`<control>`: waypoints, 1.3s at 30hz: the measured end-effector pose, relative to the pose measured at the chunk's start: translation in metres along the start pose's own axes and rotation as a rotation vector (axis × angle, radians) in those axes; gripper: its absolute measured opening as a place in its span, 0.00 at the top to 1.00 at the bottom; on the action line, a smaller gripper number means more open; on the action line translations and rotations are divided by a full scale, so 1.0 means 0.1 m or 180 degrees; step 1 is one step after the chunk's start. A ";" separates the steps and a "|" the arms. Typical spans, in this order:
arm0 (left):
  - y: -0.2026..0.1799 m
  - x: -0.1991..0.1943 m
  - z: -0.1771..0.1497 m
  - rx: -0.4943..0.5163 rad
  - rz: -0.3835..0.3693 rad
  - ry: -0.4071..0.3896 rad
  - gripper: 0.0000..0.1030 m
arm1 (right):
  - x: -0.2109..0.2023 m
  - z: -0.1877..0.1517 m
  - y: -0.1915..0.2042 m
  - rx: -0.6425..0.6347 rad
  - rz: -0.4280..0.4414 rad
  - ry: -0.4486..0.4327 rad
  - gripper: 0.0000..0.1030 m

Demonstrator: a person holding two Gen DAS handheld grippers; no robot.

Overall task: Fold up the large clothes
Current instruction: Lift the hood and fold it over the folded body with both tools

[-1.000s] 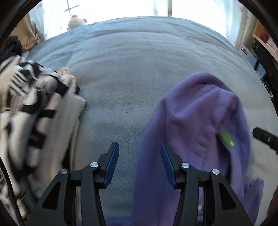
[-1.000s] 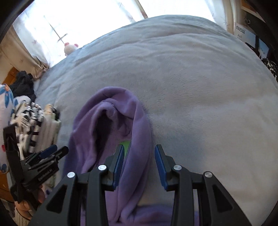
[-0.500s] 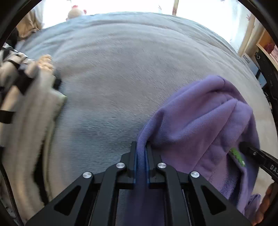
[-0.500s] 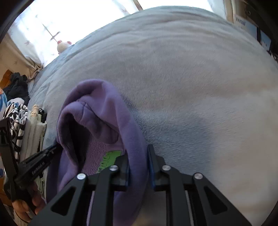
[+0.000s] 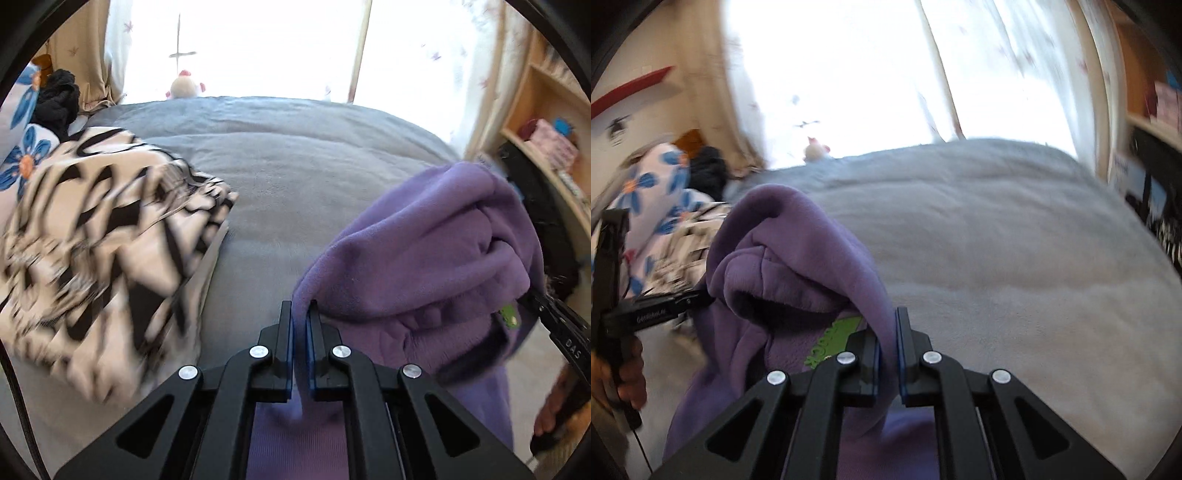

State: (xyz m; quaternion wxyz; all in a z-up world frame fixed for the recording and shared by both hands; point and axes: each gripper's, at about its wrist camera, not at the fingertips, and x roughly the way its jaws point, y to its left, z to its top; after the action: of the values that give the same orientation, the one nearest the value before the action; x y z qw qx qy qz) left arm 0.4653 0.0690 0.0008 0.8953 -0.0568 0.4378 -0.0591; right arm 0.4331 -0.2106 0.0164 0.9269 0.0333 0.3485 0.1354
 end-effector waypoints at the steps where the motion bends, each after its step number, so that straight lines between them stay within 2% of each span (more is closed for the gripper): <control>1: 0.04 -0.17 -0.12 0.0001 -0.0060 -0.0018 0.97 | -0.20 -0.08 0.07 -0.0080 0.0024 -0.0080 0.93; 3: 0.11 -0.51 -0.44 -0.0001 -0.0197 -0.0024 0.97 | -0.55 -0.29 0.20 -0.0248 0.0041 -0.0176 0.93; 6: 0.17 -0.78 -0.96 0.0106 -0.0342 0.0109 0.97 | -0.92 -0.71 0.32 -0.0457 -0.0068 -0.0085 0.76; 7: 0.18 -0.83 -1.18 0.0168 -0.0394 0.0203 0.96 | -1.02 -0.92 0.33 -0.0517 -0.0137 0.0053 0.68; 11: 0.20 -0.84 -1.91 0.0239 -0.0414 0.0555 0.96 | -1.13 -1.44 0.27 -0.0480 -0.0296 0.0556 0.67; 15: 0.28 -0.83 -2.38 0.0116 -0.0416 0.0830 0.94 | -1.23 -1.71 0.13 -0.0028 -0.0155 0.0824 0.67; 19: 0.31 -0.90 -2.57 -0.0023 -0.0522 0.0920 0.88 | -1.37 -1.89 0.10 0.0437 0.0125 0.1009 0.66; 21: 0.27 -0.99 -2.59 -0.0120 -0.0664 0.0893 0.75 | -1.43 -1.98 0.20 0.0519 0.0195 0.1004 0.64; 22: 0.27 -1.02 -2.58 -0.0179 -0.0752 0.0861 0.70 | -1.45 -2.00 0.25 0.0560 0.0248 0.1012 0.58; 23: 0.28 -1.04 -2.50 -0.0247 -0.0868 0.0820 0.60 | -1.44 -2.01 0.29 0.0577 0.0284 0.1022 0.51; 24: 0.27 -1.06 -2.48 -0.0311 -0.0966 0.0777 0.49 | -1.44 -2.02 0.34 0.0609 0.0355 0.1018 0.49; 26: 0.23 -1.07 -2.45 -0.0438 -0.1133 0.0685 0.42 | -1.41 -2.04 0.40 0.0656 0.0451 0.1020 0.46; 30: 0.10 -0.94 -2.43 -0.0666 -0.1429 0.0717 0.42 | -1.21 -2.07 0.46 0.0978 0.0669 0.1137 0.45; 33: 0.04 -0.73 -2.41 -0.0795 -0.1554 0.0802 0.42 | -1.04 -2.08 0.43 0.1297 0.0833 0.1211 0.45; 37: -0.03 -0.46 -2.41 -0.0760 -0.1491 0.0908 0.42 | -0.83 -2.08 0.34 0.1696 0.0935 0.1270 0.45; 39: -0.05 -0.32 -2.43 -0.0786 -0.1452 0.0964 0.43 | -0.75 -2.10 0.32 0.1732 0.0781 0.1308 0.45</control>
State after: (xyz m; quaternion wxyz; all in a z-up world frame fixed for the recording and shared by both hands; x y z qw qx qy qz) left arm 0.2536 0.0569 -0.1215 0.7698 -0.2526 0.5462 -0.2128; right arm 0.2345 -0.2072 -0.0894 0.7715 0.2925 0.5442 0.1517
